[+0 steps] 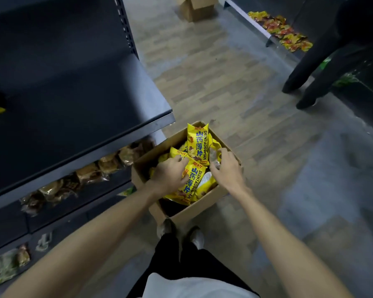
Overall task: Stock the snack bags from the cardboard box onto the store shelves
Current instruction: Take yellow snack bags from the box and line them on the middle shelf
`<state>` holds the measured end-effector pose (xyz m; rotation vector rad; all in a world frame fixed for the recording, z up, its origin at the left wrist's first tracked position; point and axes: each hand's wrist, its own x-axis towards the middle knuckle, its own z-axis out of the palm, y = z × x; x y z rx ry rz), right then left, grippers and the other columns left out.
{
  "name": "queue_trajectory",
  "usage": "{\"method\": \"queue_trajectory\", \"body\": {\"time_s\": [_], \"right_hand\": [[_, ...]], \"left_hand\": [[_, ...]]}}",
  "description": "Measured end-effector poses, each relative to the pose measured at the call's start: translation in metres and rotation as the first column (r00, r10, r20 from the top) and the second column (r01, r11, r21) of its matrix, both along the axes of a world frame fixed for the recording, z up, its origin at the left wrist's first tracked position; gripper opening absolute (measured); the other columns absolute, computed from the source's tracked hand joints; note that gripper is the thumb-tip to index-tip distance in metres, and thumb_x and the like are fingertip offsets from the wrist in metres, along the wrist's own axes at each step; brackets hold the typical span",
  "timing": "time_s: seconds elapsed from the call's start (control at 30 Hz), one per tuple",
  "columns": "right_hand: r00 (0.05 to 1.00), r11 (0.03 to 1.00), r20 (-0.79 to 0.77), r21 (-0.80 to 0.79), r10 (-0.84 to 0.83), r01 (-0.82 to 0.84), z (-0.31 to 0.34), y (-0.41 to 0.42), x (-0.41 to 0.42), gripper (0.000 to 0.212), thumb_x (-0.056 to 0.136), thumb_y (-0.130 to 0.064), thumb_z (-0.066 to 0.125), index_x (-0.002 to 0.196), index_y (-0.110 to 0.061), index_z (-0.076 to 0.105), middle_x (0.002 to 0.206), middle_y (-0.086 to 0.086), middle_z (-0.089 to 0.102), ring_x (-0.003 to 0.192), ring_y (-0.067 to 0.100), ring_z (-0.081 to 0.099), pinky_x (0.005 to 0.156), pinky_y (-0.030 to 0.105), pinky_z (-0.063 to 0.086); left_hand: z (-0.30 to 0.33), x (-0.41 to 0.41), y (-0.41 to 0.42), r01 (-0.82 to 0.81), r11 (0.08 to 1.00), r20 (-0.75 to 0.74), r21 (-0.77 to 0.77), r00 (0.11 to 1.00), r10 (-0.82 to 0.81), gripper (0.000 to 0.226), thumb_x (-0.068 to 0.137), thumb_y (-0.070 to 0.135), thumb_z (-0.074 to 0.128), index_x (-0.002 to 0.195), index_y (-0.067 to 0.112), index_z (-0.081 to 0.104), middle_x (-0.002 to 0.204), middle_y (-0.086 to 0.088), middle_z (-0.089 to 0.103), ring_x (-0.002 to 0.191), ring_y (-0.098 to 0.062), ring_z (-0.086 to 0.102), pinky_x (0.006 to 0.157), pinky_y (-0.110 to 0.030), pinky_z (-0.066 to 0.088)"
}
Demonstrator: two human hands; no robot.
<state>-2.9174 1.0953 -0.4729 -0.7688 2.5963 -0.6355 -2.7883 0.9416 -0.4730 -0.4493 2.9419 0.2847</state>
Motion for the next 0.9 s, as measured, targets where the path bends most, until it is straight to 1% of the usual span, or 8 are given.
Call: {"method": "queue_trajectory", "body": {"time_s": [0.13, 0.27, 0.33, 0.4, 0.5, 0.63, 0.73, 0.9], "right_hand": [[0.998, 1.000, 0.063, -0.020, -0.011, 0.013, -0.005, 0.000, 0.004, 0.039, 0.089, -0.029, 0.062, 0.123, -0.017, 0.047, 0.115, 0.007, 0.055, 0.105, 0.028, 0.057, 0.084, 0.041, 0.047], [0.999, 1.000, 0.050, -0.007, -0.021, 0.022, -0.011, -0.002, 0.011, 0.042, 0.089, -0.025, 0.063, 0.126, -0.012, 0.048, 0.116, 0.010, 0.055, 0.108, 0.029, 0.055, 0.085, 0.041, 0.044], [0.998, 0.999, 0.052, -0.005, -0.032, 0.032, -0.014, -0.003, 0.013, 0.045, 0.087, -0.023, 0.064, 0.127, -0.010, 0.048, 0.115, 0.012, 0.055, 0.110, 0.031, 0.055, 0.088, 0.041, 0.044], [0.998, 0.999, 0.055, 0.009, -0.038, 0.038, -0.016, -0.005, 0.015, 0.047, 0.087, -0.023, 0.064, 0.129, -0.009, 0.048, 0.117, 0.012, 0.055, 0.113, 0.031, 0.054, 0.090, 0.041, 0.044], [0.998, 0.999, 0.038, 0.014, -0.043, 0.043, -0.015, -0.011, 0.017, 0.047, 0.087, -0.022, 0.064, 0.129, -0.008, 0.049, 0.117, 0.012, 0.055, 0.113, 0.031, 0.054, 0.092, 0.041, 0.044], [0.999, 0.999, 0.010, -0.025, -0.042, 0.043, -0.015, -0.025, 0.017, 0.046, 0.084, -0.021, 0.064, 0.127, -0.010, 0.050, 0.112, 0.010, 0.056, 0.110, 0.030, 0.054, 0.091, 0.040, 0.044], [1.000, 1.000, -0.015, -0.024, -0.009, 0.009, -0.015, -0.040, 0.014, 0.049, 0.088, -0.022, 0.062, 0.133, -0.009, 0.047, 0.120, 0.010, 0.055, 0.115, 0.028, 0.051, 0.092, 0.038, 0.040], [0.998, 1.000, -0.055, -0.001, 0.020, -0.020, -0.019, -0.076, 0.014, 0.063, 0.090, -0.020, 0.056, 0.149, -0.020, 0.033, 0.153, 0.009, 0.032, 0.130, 0.033, 0.043, 0.104, 0.045, 0.040]], "left_hand": [[-0.023, -0.004, 0.021, 0.105, 0.994, 0.112, -0.026, 0.989, -0.102, 0.056, 0.084, 0.051, 0.060, 0.128, 0.018, 0.048, 0.123, -0.008, 0.047, 0.108, -0.027, 0.052, 0.063, -0.034, 0.044], [-0.036, -0.009, 0.042, 0.043, 0.995, 0.219, -0.086, 0.975, -0.023, 0.057, 0.062, 0.043, 0.079, 0.108, 0.014, 0.063, 0.103, -0.005, 0.057, 0.085, -0.023, 0.059, 0.046, -0.028, 0.044], [-0.042, -0.013, 0.048, -0.009, 0.996, 0.224, -0.091, 0.974, 0.030, 0.061, 0.074, 0.038, 0.074, 0.124, 0.009, 0.054, 0.118, -0.011, 0.053, 0.095, -0.029, 0.059, 0.056, -0.030, 0.050], [-0.046, -0.014, 0.050, -0.041, 0.997, 0.235, -0.069, 0.970, 0.056, 0.068, 0.088, 0.028, 0.061, 0.143, 0.002, 0.031, 0.138, -0.018, 0.039, 0.112, -0.040, 0.052, 0.072, -0.036, 0.053], [-0.048, -0.011, 0.045, -0.100, 0.995, 0.172, -0.018, 0.980, 0.102, 0.074, 0.086, 0.029, 0.063, 0.147, 0.009, 0.026, 0.143, -0.015, 0.036, 0.113, -0.038, 0.052, 0.070, -0.036, 0.054], [-0.045, -0.001, 0.030, -0.092, 0.994, 0.117, 0.057, 0.989, 0.085, 0.078, 0.064, 0.043, 0.079, 0.133, 0.023, 0.049, 0.118, -0.007, 0.053, 0.082, -0.026, 0.062, 0.049, -0.031, 0.044], [-0.037, 0.009, 0.011, -0.124, 0.989, 0.048, 0.087, 0.992, 0.120, 0.080, 0.055, 0.036, 0.080, 0.130, 0.024, 0.054, 0.110, -0.007, 0.056, 0.071, -0.028, 0.060, 0.048, -0.032, 0.044], [-0.026, 0.025, -0.021, -0.251, 0.957, 0.018, 0.145, 0.968, 0.251, 0.074, 0.079, 0.037, 0.070, 0.144, 0.028, 0.036, 0.132, -0.003, 0.039, 0.101, -0.027, 0.053, 0.071, -0.037, 0.051]]}}
